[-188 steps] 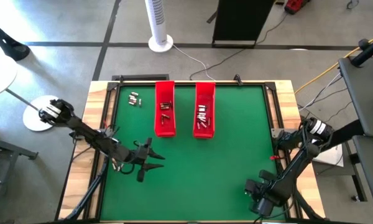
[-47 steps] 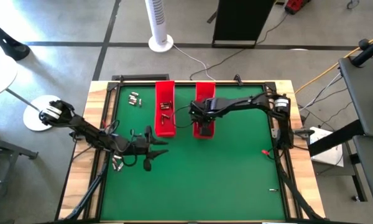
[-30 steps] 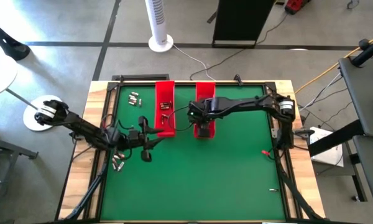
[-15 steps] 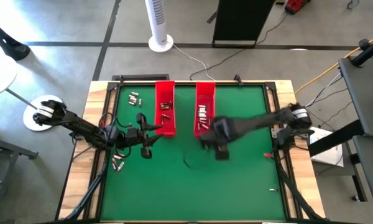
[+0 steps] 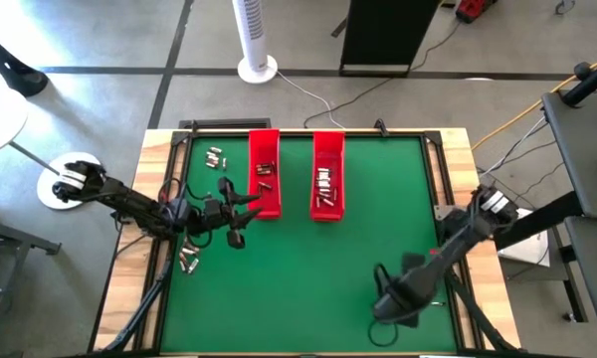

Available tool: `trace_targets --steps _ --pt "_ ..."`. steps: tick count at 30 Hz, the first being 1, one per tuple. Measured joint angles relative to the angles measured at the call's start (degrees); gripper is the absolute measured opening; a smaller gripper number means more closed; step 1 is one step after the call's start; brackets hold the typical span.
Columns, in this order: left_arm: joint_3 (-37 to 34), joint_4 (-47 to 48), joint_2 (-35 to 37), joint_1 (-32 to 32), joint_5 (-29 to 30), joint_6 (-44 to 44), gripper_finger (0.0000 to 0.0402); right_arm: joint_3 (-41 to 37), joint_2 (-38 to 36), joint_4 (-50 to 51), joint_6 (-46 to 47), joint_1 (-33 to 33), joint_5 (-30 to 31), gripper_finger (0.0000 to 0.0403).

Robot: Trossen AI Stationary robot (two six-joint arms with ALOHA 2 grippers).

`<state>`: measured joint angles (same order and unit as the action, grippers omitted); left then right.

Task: Sort batteries
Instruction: Put the silver battery into the right red bin

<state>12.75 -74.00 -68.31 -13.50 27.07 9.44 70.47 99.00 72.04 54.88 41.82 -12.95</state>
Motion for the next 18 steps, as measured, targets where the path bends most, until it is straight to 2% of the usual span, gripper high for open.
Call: trace_targets --steps 5,9,18 --pt "0.0 -0.1 0.0 0.1 0.0 -3.4 0.0121 -7.4 -0.4 -9.9 8.1 4.7 -10.8 0.0188" --pt "0.0 0.5 -0.1 0.1 -0.2 -6.0 0.0121 -10.1 -0.4 -12.4 11.4 6.7 -12.7 0.0190" --pt "0.0 3.6 -0.1 0.1 -0.8 -8.7 0.0121 -15.1 -0.4 -12.8 12.6 8.6 -16.4 0.0197"
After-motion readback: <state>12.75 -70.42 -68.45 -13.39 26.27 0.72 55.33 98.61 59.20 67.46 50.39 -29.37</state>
